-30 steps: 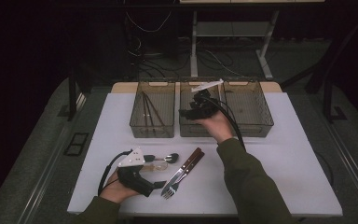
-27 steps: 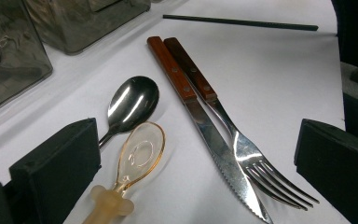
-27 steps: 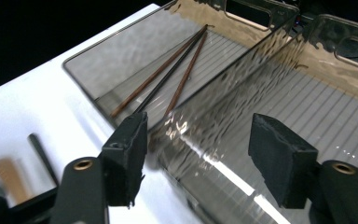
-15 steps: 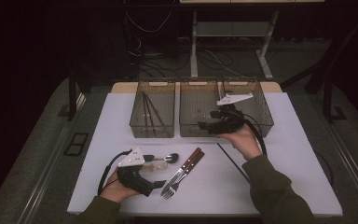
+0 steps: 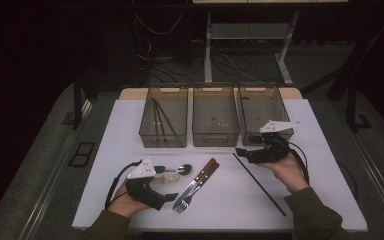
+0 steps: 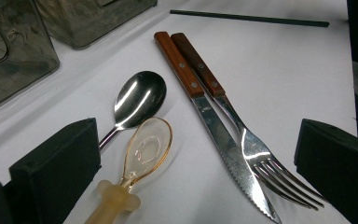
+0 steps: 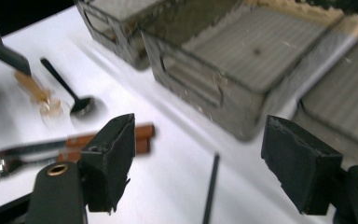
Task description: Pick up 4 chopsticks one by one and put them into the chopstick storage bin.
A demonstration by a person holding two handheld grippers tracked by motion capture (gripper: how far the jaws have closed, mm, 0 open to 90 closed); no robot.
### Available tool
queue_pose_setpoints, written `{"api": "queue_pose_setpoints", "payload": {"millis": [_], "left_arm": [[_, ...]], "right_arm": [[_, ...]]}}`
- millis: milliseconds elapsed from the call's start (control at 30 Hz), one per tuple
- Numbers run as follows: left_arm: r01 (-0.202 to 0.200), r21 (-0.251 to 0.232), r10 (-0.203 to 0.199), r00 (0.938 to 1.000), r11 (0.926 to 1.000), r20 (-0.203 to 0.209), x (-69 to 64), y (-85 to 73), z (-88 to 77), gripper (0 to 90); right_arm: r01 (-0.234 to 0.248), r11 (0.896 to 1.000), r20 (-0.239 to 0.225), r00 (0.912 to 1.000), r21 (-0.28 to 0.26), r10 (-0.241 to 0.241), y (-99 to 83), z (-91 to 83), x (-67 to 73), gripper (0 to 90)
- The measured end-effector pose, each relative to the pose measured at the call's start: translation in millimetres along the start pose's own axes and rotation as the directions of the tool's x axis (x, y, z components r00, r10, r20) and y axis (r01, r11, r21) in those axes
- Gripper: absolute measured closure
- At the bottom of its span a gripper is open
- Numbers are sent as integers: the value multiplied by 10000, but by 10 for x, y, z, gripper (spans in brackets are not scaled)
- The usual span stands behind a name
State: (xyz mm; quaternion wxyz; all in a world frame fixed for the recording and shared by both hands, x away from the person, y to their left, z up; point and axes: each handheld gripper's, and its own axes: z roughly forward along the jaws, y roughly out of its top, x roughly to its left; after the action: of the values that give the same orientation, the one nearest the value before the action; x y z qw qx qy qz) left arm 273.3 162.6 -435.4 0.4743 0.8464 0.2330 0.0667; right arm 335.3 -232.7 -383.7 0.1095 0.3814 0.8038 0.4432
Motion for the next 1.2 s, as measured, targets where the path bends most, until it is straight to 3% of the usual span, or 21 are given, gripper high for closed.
{"api": "queue_pose_setpoints", "payload": {"millis": [267,500,667,767,833,1033,1200], "left_arm": [[-2,13,2,10000,10000,-10,-4,0,0,0],[-26,29,26,10000,10000,-11,-7,0,-4,0],[-31,46,31,10000,10000,-30,-12,0,-2,0],[-2,45,2,10000,10000,-51,-17,-2,2,0],[15,79,-15,10000,10000,-70,-17,-3,5,0],[-28,120,29,10000,9999,-72,-19,-4,4,0],[-3,88,3,10000,10000,-61,-20,-3,1,0]], "right_arm": [[-168,9983,207,9997,560,157,-364,-186,-32,281],[-311,9959,147,9994,848,300,-601,-350,-17,391],[56,9902,95,9999,1397,-70,-779,-398,54,497],[140,9868,-6,9999,1616,-141,-841,-406,92,568],[185,9869,322,9992,1604,-240,-875,-413,122,577],[208,9795,164,9996,2005,-245,-942,-413,134,669],[245,9724,290,9991,2321,-321,-967,-380,137,730]]}}
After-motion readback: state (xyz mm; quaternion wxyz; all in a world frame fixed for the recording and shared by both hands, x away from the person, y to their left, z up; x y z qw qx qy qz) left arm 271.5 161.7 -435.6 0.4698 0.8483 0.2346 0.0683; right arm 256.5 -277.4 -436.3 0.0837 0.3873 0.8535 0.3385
